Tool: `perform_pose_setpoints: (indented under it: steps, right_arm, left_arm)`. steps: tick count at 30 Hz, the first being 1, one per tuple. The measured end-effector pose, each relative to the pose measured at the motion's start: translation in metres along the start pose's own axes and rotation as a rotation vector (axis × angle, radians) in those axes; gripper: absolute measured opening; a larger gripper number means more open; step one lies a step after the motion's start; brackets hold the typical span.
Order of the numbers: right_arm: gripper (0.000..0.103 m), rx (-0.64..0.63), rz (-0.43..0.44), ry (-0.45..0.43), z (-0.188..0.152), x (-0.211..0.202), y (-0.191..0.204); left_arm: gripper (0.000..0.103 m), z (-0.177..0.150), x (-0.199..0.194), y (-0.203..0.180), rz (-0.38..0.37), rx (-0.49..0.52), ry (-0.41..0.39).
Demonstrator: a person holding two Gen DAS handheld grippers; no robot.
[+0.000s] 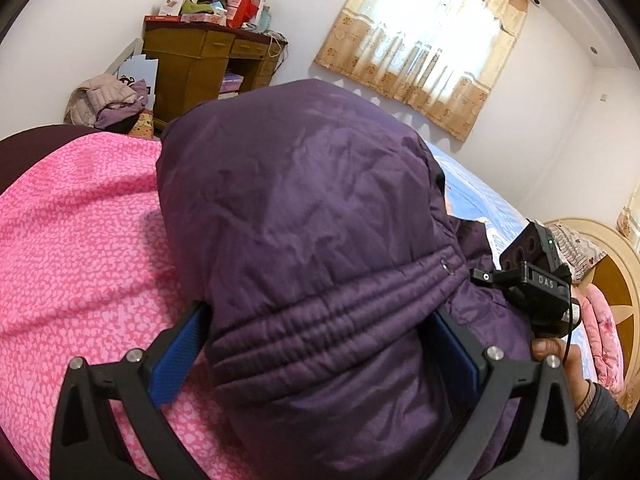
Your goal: Fold large clothes
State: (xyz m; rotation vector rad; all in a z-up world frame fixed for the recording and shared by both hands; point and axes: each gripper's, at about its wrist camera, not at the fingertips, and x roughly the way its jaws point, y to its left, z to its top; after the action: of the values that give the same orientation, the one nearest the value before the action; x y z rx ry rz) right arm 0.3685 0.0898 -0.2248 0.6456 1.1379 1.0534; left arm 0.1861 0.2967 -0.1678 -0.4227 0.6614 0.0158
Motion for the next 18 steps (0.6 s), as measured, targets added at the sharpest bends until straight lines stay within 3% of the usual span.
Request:
perform_pose_setpoints:
  steps: [18]
  right_arm:
    - [0.063,-0.039,-0.090,-0.006,-0.004,0.005,0.018]
  left_arm:
    - [0.103,-0.006,-0.003,-0.002,0.005,0.004,0.019]
